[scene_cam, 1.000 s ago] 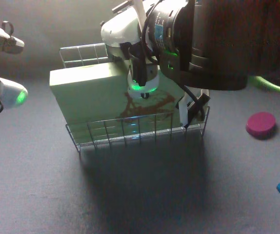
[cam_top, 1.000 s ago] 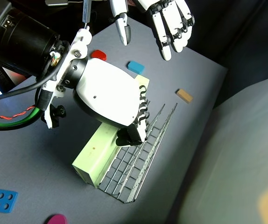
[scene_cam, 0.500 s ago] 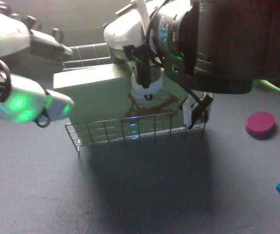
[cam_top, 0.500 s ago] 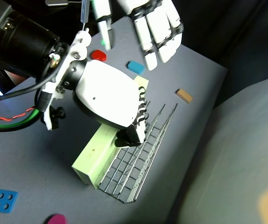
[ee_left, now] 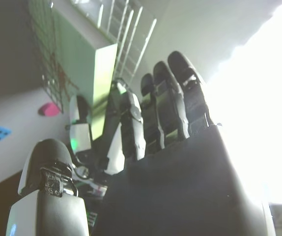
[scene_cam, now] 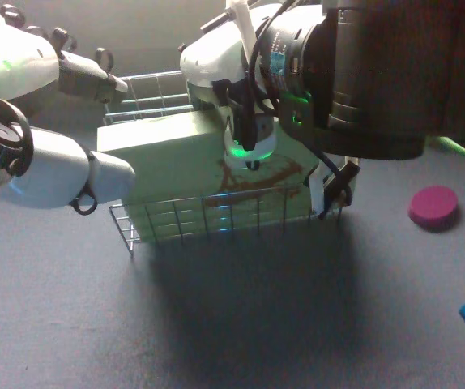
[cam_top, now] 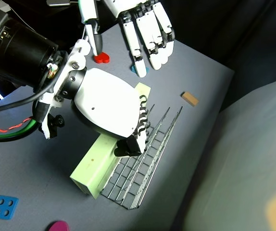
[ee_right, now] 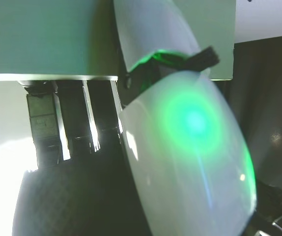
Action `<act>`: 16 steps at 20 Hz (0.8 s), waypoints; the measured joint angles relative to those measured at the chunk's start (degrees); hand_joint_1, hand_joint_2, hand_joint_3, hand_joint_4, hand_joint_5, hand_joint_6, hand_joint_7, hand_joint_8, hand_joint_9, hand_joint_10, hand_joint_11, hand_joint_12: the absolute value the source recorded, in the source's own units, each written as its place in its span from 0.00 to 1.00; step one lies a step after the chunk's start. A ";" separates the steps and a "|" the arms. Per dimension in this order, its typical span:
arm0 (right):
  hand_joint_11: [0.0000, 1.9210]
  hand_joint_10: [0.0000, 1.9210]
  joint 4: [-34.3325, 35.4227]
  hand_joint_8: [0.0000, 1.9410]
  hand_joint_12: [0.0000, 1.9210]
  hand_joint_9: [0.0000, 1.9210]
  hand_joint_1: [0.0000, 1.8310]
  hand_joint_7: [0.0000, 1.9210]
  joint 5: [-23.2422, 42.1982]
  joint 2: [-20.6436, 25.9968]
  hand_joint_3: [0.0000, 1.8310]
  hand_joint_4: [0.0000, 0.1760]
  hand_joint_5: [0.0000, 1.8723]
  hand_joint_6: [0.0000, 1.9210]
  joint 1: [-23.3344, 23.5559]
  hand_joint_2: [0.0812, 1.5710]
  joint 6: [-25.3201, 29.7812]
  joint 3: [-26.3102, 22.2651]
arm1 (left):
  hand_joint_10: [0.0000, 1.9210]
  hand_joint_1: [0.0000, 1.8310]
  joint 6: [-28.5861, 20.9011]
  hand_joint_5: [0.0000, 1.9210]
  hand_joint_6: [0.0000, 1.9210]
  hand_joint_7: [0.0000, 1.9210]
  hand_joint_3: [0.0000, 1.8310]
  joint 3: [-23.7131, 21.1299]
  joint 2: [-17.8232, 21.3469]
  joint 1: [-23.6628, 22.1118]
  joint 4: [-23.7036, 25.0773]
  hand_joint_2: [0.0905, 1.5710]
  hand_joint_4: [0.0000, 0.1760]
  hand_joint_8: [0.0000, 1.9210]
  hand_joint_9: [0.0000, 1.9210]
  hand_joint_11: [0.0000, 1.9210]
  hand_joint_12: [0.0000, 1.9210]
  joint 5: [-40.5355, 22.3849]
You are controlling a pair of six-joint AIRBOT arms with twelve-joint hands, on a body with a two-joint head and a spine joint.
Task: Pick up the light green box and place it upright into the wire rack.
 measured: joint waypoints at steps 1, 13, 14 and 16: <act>0.38 0.78 -0.02 0.64 0.80 0.40 0.74 0.44 0.02 -0.22 0.00 0.00 0.40 0.60 0.00 0.75 0.04 0.00 | 0.00 0.13 -0.02 0.14 0.00 0.13 0.00 0.00 -0.42 0.00 -0.17 0.75 0.61 0.00 0.13 0.00 0.41 -0.07; 0.23 0.48 -0.02 0.31 0.78 0.25 0.57 0.33 0.04 -0.33 0.00 0.00 0.32 0.37 0.15 0.75 0.72 0.00 | 0.00 0.13 -0.46 0.14 0.00 0.13 0.00 -0.48 -0.85 0.00 0.13 0.75 0.61 0.00 0.13 0.00 0.42 -0.13; 0.19 0.37 0.02 0.16 0.76 0.23 0.54 0.33 -0.07 -0.33 0.00 0.00 0.31 0.18 0.15 0.74 0.70 0.00 | 0.00 0.13 -0.46 0.14 0.00 0.13 0.00 -0.48 -0.85 0.00 0.13 0.75 0.61 0.00 0.13 0.00 0.42 -0.13; 0.08 0.08 -0.09 0.00 0.67 0.23 0.46 0.25 0.11 -0.33 0.00 0.00 0.25 0.00 0.20 0.70 0.74 0.00 | 0.00 0.13 -0.76 0.14 0.00 0.13 0.00 -0.48 -0.85 0.00 0.13 0.75 0.60 0.00 0.13 0.00 0.40 -0.13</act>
